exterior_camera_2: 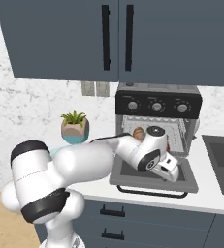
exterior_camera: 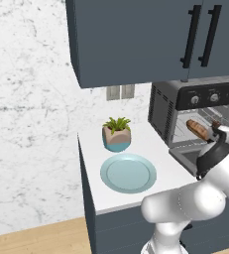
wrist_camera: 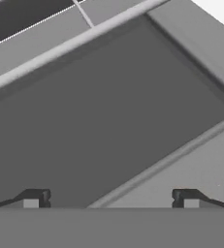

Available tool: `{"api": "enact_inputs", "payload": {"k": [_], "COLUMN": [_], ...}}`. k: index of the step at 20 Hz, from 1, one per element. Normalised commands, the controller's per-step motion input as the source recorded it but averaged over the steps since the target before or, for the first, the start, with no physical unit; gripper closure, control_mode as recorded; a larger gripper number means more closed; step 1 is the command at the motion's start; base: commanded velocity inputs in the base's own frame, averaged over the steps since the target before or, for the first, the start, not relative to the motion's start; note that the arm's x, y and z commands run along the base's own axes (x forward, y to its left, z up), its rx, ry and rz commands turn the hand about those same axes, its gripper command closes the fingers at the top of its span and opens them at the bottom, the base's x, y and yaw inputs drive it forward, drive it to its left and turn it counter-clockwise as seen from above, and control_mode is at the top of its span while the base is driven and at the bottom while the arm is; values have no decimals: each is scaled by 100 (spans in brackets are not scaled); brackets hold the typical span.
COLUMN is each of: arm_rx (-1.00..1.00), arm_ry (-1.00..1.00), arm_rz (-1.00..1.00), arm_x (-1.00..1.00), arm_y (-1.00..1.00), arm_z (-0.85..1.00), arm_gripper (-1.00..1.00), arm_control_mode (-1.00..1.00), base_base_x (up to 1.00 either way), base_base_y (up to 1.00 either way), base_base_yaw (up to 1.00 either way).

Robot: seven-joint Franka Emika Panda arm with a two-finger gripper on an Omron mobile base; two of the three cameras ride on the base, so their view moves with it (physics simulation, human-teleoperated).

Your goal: Pick up the kebab skewer and baguette bread, and place them inside the toaster oven. Close the toaster oven door and start by setting the timer.

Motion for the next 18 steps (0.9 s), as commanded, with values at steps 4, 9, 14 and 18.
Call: {"api": "enact_inputs", "payload": {"k": [4, 9, 14, 18], "arm_rx": [0, 2, 6, 10], "arm_ry": [0, 0, 0, 0], "arm_rz": [-5, -7, -10, -10], "arm_x": [34, 40, 48, 27], "arm_y": [0, 0, 0, 0], "arm_z": [-16, -2, 1, 0], "arm_gripper": [-100, -100, -100, -100], "arm_control_mode": [-100, -100, -100, -100], "base_base_x": [0, 0, 0, 0], "base_base_y": [0, 0, 0, 0], "base_base_yaw": [0, 0, 0, 0]}}
